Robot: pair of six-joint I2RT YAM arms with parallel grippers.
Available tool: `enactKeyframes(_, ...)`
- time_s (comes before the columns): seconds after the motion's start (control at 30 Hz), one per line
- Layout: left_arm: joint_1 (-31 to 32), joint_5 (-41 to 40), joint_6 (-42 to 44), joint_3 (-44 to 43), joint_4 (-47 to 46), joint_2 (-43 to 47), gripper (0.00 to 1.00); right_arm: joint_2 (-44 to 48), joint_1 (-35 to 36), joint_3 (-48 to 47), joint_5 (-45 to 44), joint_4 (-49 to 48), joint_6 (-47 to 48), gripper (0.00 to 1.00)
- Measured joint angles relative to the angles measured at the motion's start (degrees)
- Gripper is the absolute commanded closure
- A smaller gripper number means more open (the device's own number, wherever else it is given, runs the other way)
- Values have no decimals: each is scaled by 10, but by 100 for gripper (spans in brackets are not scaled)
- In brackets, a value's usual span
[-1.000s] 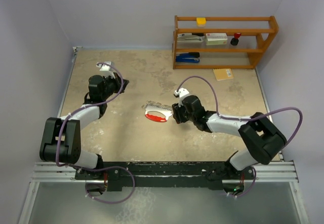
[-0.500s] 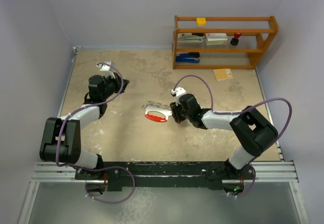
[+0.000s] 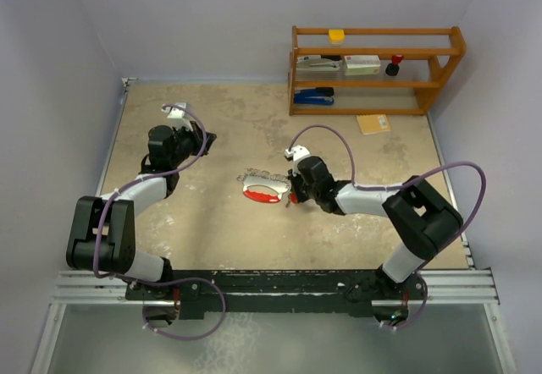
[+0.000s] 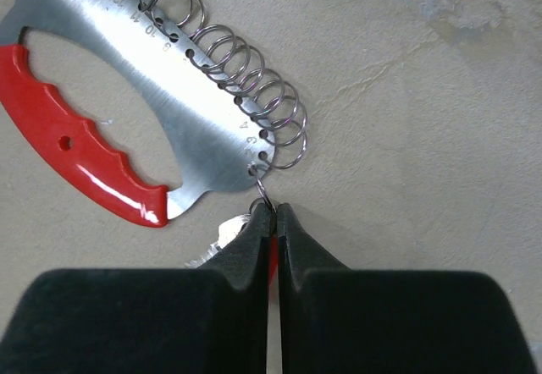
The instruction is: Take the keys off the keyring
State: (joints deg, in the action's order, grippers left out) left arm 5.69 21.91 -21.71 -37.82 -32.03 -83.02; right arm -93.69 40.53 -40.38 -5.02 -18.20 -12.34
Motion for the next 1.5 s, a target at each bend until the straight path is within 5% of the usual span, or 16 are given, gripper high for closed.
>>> enactKeyframes(0.33, 0, 0, -1, 0, 0, 0, 100, 9, 12, -41, -35, 79, 4, 100)
enactKeyframes(0.83, 0, 22, -33, -32, -33, 0, 100, 141, 20, -172, -75, 193, 94, 100)
enactKeyframes(1.5, 60, 268, -349, -186, -386, -132, 100, 262, 23, -256, 50, 304, 212, 100)
